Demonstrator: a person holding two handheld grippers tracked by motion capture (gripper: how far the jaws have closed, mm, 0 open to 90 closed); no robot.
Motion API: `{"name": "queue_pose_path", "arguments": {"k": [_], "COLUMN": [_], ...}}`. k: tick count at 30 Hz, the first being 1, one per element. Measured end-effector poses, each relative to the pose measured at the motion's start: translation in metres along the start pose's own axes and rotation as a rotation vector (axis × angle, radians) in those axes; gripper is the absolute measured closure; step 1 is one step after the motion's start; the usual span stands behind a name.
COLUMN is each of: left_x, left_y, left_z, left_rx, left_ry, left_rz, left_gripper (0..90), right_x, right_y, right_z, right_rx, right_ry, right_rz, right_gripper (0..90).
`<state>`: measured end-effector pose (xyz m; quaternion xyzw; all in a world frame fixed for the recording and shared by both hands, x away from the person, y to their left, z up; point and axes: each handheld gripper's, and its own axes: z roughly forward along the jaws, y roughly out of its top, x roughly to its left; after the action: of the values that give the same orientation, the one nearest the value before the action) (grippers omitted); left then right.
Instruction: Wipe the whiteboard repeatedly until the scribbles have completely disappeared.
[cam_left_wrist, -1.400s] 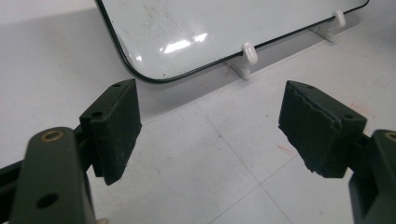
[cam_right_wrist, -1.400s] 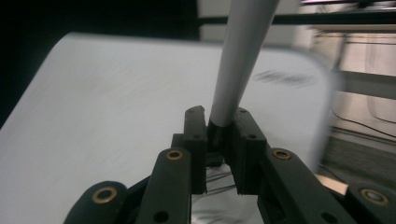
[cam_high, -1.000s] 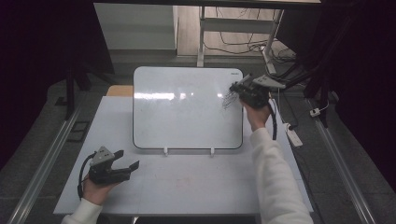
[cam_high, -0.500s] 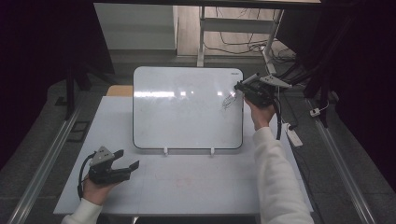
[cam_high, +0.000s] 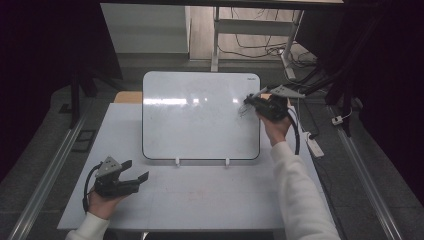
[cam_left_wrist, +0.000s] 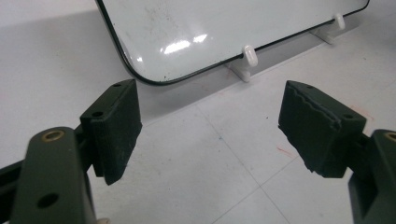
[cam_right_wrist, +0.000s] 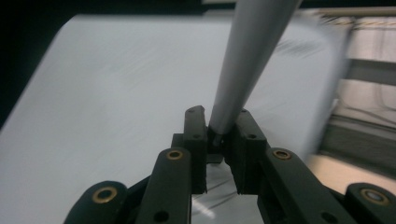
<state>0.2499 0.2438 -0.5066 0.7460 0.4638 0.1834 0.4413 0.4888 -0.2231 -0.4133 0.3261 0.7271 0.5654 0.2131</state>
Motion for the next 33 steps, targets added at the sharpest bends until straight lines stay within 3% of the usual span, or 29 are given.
{"name": "queue_pose_path", "arguments": {"k": [2, 4, 5, 7, 8, 10, 12, 14, 17, 18, 19, 23, 25, 26, 27, 28, 29, 31, 33], "left_x": [0.000, -0.002, -0.003, -0.004, -0.004, -0.002, -0.001, -0.001, -0.002, -0.003, -0.002, -0.001, -0.001, -0.002, -0.002, -0.003, -0.003, -0.003, -0.002], "left_y": [0.000, 0.000, 0.000, 0.001, 0.001, 0.001, 0.001, 0.001, 0.001, 0.001, 0.001, 0.001, 0.001, 0.000, 0.000, 0.000, 0.001, 0.001, 0.001], "left_z": [0.001, 0.001, 0.001, 0.000, -0.001, 0.000, 0.002, 0.002, 0.001, 0.001, 0.001, 0.002, 0.002, 0.002, 0.002, 0.001, 0.001, 0.001, 0.001], "left_rx": [0.002, 0.004, 0.003, -0.004, -0.007, -0.005, 0.000, 0.001, -0.001, -0.003, -0.004, -0.001, -0.001, -0.001, -0.001, -0.002, -0.003, -0.005, -0.004], "left_ry": [-0.003, -0.003, -0.003, -0.004, -0.003, -0.003, -0.005, -0.007, -0.006, -0.007, -0.006, -0.006, -0.007, -0.008, -0.007, -0.007, -0.007, -0.007, -0.008], "left_rz": [0.000, 0.006, 0.007, 0.008, 0.007, 0.002, -0.004, -0.004, 0.001, 0.000, -0.001, -0.006, -0.005, -0.003, -0.001, 0.002, 0.003, 0.002, -0.002], "left_gripper": [22.3, 22.3, 22.3, 22.3, 22.3, 22.4, 22.4, 22.4, 22.4, 22.4, 22.5, 22.4, 22.5, 22.5, 22.5, 22.5, 22.5, 22.5, 22.5], "right_x": [0.009, 0.000, -0.009, -0.023, -0.023, -0.013, 0.002, 0.003, -0.017, -0.023, -0.023, 0.005, 0.012, 0.009, 0.003, -0.003, -0.008, -0.004, 0.015], "right_y": [-0.007, -0.003, 0.001, 0.004, 0.004, 0.001, -0.006, -0.005, 0.004, 0.006, 0.007, -0.003, -0.005, -0.003, 0.001, 0.004, 0.005, 0.002, -0.007], "right_z": [0.000, -0.005, -0.011, -0.016, -0.017, -0.013, -0.006, -0.007, -0.016, -0.017, -0.016, 0.000, 0.002, 0.001, -0.002, -0.005, -0.007, -0.004, 0.005], "right_rx": [0.024, 0.003, -0.026, -0.055, -0.062, -0.037, 0.013, 0.027, -0.042, -0.059, -0.059, 0.013, 0.029, 0.031, 0.001, -0.023, -0.042, -0.036, 0.010], "right_ry": [0.007, -0.019, -0.074, -0.112, -0.110, -0.076, -0.014, -0.016, -0.110, -0.112, -0.113, -0.004, 0.006, 0.005, -0.043, -0.080, -0.088, -0.068, 0.006], "right_rz": [-0.059, -0.035, -0.007, 0.045, 0.054, 0.023, -0.043, -0.070, 0.011, 0.046, 0.050, -0.035, -0.061, -0.061, -0.043, -0.008, 0.027, 0.034, -0.015], "right_gripper": [77.7, 77.7, 77.7, 77.7, 77.7, 77.7, 77.7, 77.7, 77.7, 77.6, 77.6, 77.7, 77.6, 77.7, 77.6, 77.6, 77.6, 77.7, 77.7]}}
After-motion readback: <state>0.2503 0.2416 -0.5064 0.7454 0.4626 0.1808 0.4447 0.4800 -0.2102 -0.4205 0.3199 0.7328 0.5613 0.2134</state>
